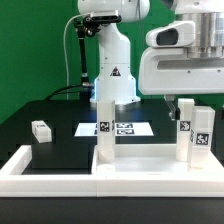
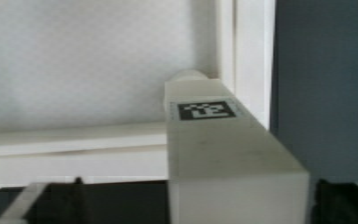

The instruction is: Assemble desk

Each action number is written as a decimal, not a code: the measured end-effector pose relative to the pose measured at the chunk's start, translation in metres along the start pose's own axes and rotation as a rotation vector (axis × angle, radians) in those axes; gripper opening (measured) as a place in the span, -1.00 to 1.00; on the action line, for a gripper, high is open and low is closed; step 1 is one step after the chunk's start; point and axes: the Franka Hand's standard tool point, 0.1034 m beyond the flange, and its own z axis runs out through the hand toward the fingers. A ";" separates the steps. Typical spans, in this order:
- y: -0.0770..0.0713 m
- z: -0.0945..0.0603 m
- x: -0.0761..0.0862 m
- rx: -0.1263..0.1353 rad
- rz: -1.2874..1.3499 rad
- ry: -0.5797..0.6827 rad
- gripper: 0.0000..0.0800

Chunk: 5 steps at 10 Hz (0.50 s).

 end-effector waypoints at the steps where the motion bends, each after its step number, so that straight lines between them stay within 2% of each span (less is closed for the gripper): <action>1: 0.000 0.000 0.000 0.001 0.020 0.000 0.09; 2: 0.000 0.000 0.000 0.001 0.129 0.000 -0.26; 5: 0.000 0.000 0.000 0.001 0.350 0.000 -0.28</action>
Offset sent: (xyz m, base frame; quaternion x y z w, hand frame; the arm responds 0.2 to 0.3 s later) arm 0.0000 0.0000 0.0000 0.0000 0.0000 0.1938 0.9810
